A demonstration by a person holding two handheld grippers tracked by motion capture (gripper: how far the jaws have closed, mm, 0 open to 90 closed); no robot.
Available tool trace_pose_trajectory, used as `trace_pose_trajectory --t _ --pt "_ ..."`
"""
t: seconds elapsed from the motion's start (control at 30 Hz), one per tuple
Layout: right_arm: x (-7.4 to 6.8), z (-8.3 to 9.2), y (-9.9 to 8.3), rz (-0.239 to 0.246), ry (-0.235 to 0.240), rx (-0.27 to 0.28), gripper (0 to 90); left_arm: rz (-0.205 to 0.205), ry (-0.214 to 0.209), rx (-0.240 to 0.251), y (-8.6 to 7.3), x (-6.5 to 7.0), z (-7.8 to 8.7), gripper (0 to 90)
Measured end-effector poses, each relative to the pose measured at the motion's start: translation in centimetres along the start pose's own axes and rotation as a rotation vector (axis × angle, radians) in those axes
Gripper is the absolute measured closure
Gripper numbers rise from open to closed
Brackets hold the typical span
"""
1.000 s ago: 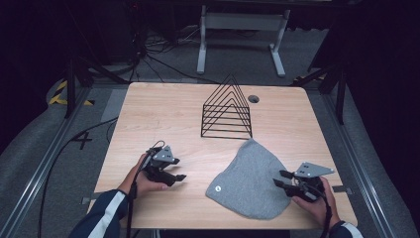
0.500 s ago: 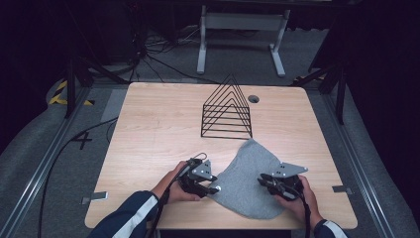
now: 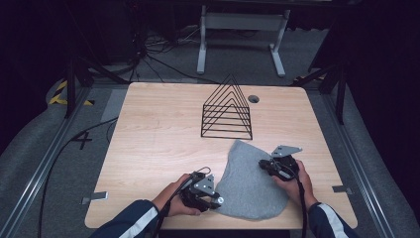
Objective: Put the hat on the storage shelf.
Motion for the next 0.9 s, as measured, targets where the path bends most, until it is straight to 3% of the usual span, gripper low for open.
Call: trace_pose_trajectory --t 0.17,0.27,0.37,0.5,0.7,0.73,0.77,0.8,0.9 --pt "-0.2 -1.8 1.2 0.024 0.024 -0.009 85.9 0.012 -0.012 0.014 0.3 0.7 -0.7 63.7" --pt "-0.9 -3.6 2.5 0.061 0.038 -0.012 86.5 -0.007 -0.044 0.017 0.6 1.1 -1.3 63.7" --pt "-1.6 -4.7 3.3 0.088 0.046 -0.014 86.6 -0.018 -0.040 0.020 1.0 1.5 -1.9 63.2" --pt "-2.5 -5.4 3.8 0.118 0.022 -0.005 77.3 -0.032 -0.046 0.031 1.2 1.6 -2.2 61.0" --pt "-2.9 -2.8 4.3 0.102 0.052 0.056 77.4 -0.017 -0.009 0.053 1.3 1.3 -1.1 56.2" --pt "-3.0 -1.3 4.2 0.118 0.058 0.068 76.4 -0.027 0.010 0.033 1.3 1.0 -0.8 50.1" --pt "-3.0 -1.3 4.2 0.118 0.058 0.068 76.4 -0.027 0.010 0.033 1.3 1.0 -0.8 48.2" --pt "-3.1 -0.7 4.1 0.125 0.055 0.072 76.0 -0.037 0.032 0.022 1.2 0.6 -0.5 48.2" --pt "-3.2 0.9 3.5 0.094 0.068 0.087 75.7 -0.007 0.086 0.048 0.8 -0.9 0.7 46.1"
Point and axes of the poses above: each handheld gripper's, and its own axes: z roughly backward along the jaws, y roughly out of its top, x roughly to its right, the point moved 2 cm from there along -z, roughly forward along the jaws, and after that the axes turned 13 degrees about x, right-handed, at the moved point
